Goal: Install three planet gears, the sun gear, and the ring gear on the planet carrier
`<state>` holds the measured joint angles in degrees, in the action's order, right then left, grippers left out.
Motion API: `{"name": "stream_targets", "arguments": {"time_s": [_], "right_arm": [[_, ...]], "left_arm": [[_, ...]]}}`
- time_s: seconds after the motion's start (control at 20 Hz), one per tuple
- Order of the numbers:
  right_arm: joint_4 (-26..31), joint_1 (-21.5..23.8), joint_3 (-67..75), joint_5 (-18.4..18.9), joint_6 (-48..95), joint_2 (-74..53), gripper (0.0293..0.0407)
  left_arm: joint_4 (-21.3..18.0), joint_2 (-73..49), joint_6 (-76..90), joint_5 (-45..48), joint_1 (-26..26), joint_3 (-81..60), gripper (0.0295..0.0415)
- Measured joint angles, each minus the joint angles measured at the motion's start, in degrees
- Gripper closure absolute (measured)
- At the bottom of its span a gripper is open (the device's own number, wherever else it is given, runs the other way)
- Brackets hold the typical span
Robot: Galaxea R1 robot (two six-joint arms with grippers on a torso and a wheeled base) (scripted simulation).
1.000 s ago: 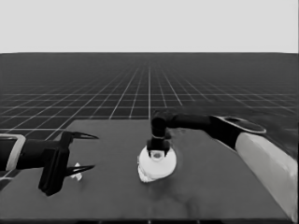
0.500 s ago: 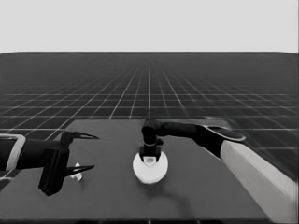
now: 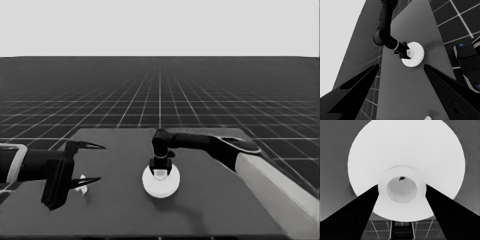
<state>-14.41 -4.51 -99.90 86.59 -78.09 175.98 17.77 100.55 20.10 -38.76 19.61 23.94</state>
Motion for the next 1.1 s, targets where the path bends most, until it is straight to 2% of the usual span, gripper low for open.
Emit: {"name": "stream_targets", "arguments": {"time_s": [1.1], "right_arm": [[0.0, -0.12, -0.01, 0.0, -10.91, -0.02, 0.0349]], "left_arm": [[0.0, 0.0, 0.0, 0.0, 0.0, 0.0, 0.0326]]}}
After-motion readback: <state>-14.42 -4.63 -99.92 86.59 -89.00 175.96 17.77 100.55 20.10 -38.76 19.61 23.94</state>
